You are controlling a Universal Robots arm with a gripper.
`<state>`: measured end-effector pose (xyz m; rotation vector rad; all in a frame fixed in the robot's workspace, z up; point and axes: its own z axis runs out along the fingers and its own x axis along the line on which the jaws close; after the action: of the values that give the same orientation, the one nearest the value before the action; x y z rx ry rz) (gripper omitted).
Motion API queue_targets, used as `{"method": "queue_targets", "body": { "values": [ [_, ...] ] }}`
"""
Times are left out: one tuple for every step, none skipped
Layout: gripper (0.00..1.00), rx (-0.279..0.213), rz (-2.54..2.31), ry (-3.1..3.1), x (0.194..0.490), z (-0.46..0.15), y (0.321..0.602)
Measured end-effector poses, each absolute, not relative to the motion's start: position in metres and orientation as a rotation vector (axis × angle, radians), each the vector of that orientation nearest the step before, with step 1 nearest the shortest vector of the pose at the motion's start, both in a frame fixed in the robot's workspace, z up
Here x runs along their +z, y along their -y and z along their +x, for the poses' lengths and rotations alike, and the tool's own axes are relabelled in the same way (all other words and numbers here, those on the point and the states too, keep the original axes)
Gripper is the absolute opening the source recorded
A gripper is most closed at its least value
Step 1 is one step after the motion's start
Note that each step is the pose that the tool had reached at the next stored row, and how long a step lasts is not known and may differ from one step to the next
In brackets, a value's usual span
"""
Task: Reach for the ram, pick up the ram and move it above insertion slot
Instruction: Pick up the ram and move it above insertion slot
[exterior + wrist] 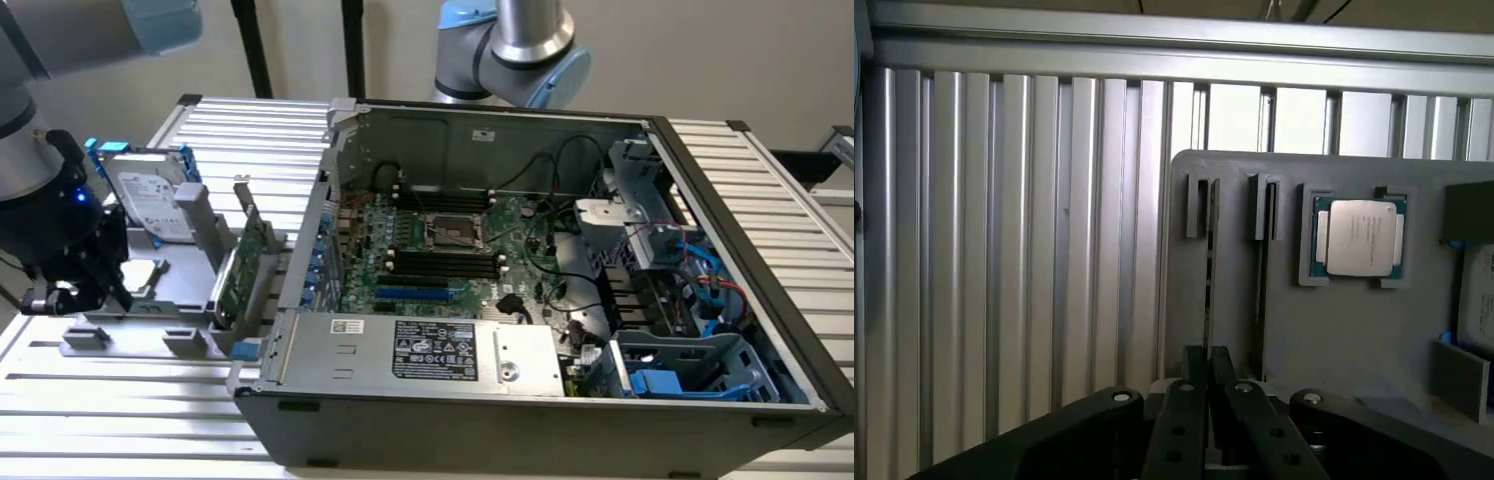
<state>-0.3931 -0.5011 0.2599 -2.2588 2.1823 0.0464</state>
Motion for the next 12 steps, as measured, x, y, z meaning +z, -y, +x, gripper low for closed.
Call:
{"method": "queue_targets", "body": {
  "values": [
    [0.14, 0.047, -2.259, -2.182, 0.264, -0.391, 0.501],
    [0.14, 0.048, -2.259, -2.183, 0.269, -0.389, 0.501],
    [0.14, 0.048, -2.259, -2.183, 0.274, -0.386, 0.501],
    [0.14, 0.049, -2.259, -2.183, 0.278, -0.383, 0.501],
    [0.14, 0.050, -2.260, -2.183, 0.283, -0.380, 0.501],
    [0.14, 0.051, -2.260, -2.184, 0.287, -0.377, 0.501],
    [0.14, 0.052, -2.260, -2.184, 0.292, -0.373, 0.501],
    [0.14, 0.053, -2.261, -2.184, 0.296, -0.370, 0.501],
    [0.14, 0.053, -2.261, -2.184, 0.301, -0.366, 0.501],
    [0.14, 0.054, -2.261, -2.185, 0.305, -0.362, 0.501],
    [0.14, 0.055, -2.262, -2.185, 0.310, -0.358, 0.501],
    [0.14, 0.056, -2.262, -2.185, 0.315, -0.353, 0.501]
  ]
}}
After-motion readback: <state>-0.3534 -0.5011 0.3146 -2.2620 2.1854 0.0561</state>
